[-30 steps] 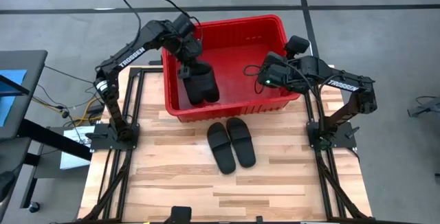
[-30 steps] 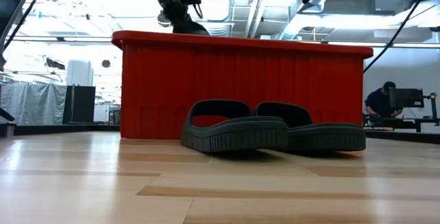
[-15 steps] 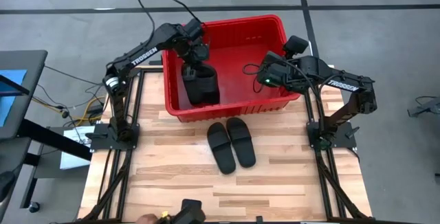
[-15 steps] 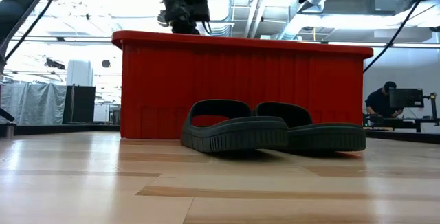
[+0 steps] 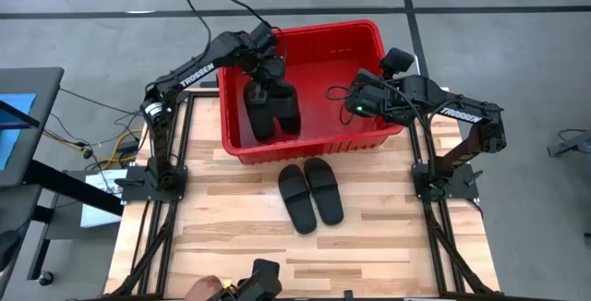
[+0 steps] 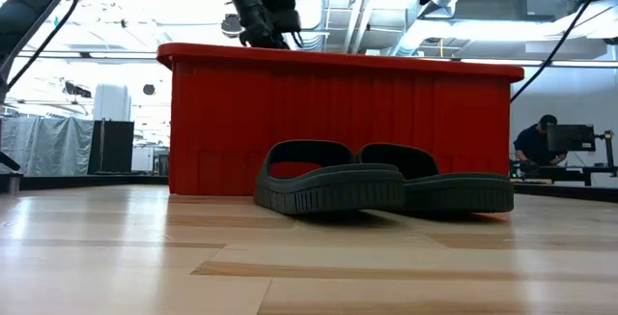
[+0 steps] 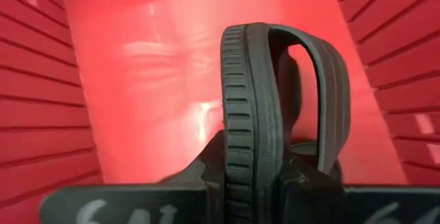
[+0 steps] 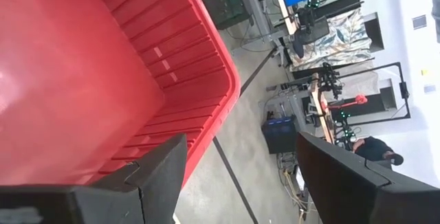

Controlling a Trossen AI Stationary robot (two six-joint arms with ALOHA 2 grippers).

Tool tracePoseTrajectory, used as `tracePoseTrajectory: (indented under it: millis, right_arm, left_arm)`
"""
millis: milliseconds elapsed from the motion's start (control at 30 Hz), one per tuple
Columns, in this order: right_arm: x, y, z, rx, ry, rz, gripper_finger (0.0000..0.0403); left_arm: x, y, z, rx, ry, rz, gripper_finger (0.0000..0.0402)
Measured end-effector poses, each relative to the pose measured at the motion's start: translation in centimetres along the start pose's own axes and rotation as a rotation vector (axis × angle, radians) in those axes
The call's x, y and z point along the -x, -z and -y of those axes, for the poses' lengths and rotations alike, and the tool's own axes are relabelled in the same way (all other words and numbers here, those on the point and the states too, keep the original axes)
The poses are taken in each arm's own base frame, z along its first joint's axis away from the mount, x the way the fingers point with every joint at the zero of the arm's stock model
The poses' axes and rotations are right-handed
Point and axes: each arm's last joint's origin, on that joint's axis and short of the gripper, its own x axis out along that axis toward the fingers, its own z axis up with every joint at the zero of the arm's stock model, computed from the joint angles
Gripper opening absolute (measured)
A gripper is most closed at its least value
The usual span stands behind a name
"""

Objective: Pick and place slides into bin
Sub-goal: Put the black slides into the red bin

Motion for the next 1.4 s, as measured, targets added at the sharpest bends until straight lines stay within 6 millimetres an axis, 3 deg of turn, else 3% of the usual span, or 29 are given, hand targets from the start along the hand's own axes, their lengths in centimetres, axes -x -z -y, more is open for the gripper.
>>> tracePoseTrajectory:
  millis: [300, 1400]
  right_arm:
    - [0.0, 0.0, 0.0, 0.000, -0.011, 0.000, 0.0265]
    - [0.0, 0.0, -0.1, 0.001, -0.012, 0.000, 0.0265]
  left_arm:
    - [-2.1, 0.8, -0.9, 0.023, -0.029, -0.104, 0.0026]
    - [-2.4, 0.9, -2.1, -0.065, -0.166, -0.156, 0.0076]
